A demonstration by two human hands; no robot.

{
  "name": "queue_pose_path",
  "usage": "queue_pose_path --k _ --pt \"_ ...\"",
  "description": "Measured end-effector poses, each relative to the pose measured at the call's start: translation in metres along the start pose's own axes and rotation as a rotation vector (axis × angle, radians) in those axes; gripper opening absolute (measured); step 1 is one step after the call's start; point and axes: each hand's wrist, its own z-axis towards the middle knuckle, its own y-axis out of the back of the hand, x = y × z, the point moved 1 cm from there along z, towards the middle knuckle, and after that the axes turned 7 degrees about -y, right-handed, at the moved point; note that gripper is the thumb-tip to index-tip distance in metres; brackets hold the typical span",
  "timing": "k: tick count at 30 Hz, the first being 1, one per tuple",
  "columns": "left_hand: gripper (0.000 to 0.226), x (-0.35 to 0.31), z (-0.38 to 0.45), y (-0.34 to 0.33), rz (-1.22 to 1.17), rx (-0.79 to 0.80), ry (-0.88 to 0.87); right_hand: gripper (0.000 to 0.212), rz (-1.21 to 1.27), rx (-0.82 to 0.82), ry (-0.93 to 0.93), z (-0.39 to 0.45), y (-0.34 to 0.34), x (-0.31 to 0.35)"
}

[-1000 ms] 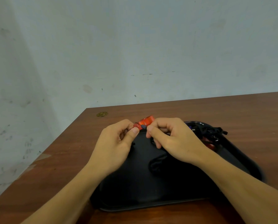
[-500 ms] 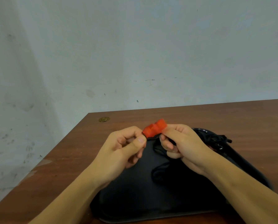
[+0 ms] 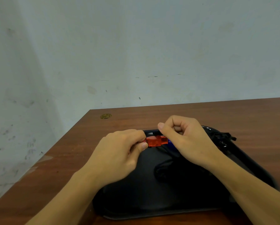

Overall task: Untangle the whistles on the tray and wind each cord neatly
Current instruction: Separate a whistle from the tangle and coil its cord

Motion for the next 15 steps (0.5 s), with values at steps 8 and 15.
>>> queue_pose_path --k 8,15 --pt "0.022 -0.0026 -0.0008 -0.0044 0.022 -0.026 0.089 0.024 -0.152 -0.055 0.1 -0.0049 -0.0075 0.0047" --pt "0.026 -0.0067 0.0006 -0.005 -0.021 -0.078 0.157 0.017 -0.202 -0.091 0.137 -0.0081 -0.0087 0.0088"
